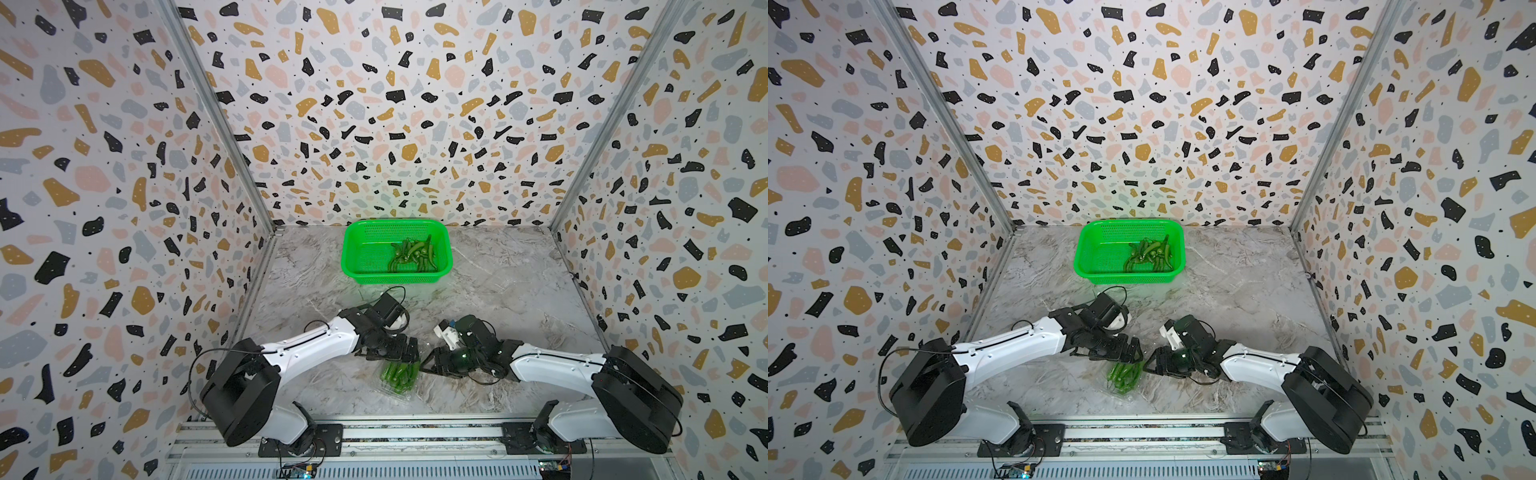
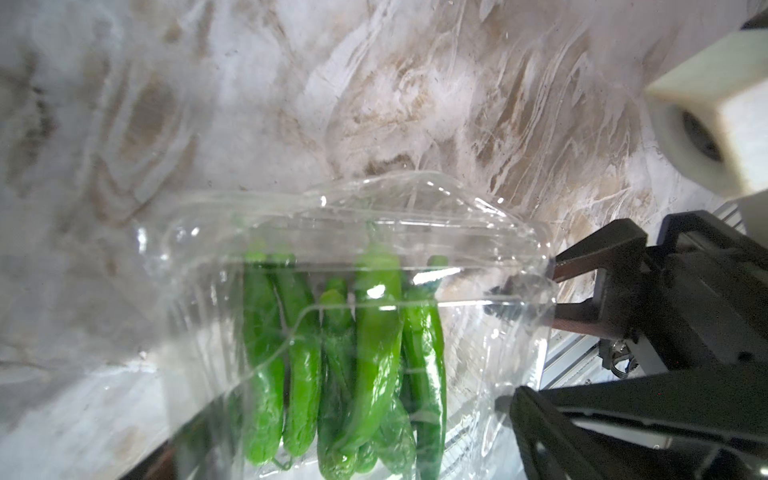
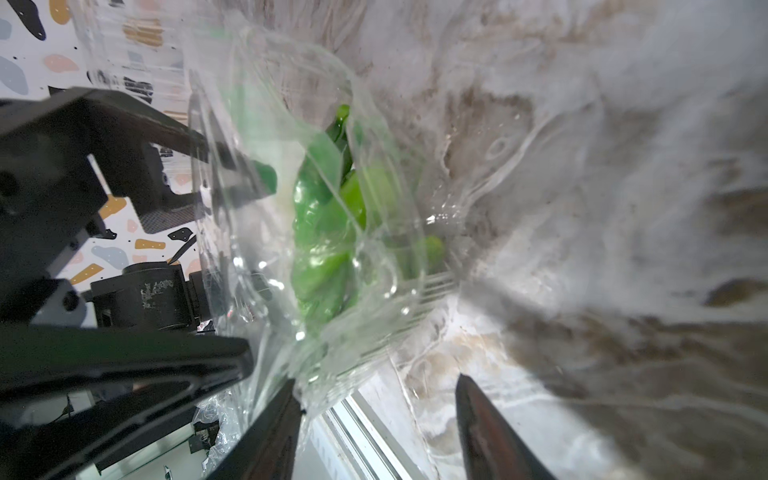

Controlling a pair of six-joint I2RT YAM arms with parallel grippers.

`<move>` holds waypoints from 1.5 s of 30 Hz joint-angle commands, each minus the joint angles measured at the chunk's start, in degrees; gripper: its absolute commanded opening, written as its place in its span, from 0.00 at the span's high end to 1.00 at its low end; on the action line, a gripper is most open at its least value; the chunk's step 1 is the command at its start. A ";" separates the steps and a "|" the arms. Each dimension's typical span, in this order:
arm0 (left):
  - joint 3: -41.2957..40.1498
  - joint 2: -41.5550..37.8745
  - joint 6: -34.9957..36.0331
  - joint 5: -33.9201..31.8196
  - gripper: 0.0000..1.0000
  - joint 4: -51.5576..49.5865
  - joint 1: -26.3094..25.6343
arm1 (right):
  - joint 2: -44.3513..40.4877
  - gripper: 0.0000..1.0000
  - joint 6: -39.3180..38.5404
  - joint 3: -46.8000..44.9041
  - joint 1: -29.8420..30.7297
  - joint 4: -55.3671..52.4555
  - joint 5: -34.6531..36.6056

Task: Take small green peppers out of containers
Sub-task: Open the packing box at the center of the board.

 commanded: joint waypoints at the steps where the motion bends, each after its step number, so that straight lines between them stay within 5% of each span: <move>1: -0.77 -1.30 -0.47 6.03 0.01 4.77 -1.06 | -2.28 0.38 2.38 -0.11 0.57 10.81 -0.09; 17: -1.01 -2.50 -2.33 8.92 0.00 7.54 -1.04 | -3.91 0.31 3.39 -2.35 0.73 10.71 2.69; 23: -0.87 -2.97 -2.32 7.84 0.00 6.11 -1.09 | -3.01 0.47 2.67 -0.61 -0.14 0.00 7.64; 32: -1.52 -3.58 -2.44 4.76 0.00 5.19 -1.10 | -6.67 0.65 3.59 -4.63 -2.90 1.47 6.26; 45: -1.65 -3.75 -2.07 3.96 0.00 6.20 -1.12 | 1.94 0.70 0.23 -0.64 -1.37 5.88 -0.18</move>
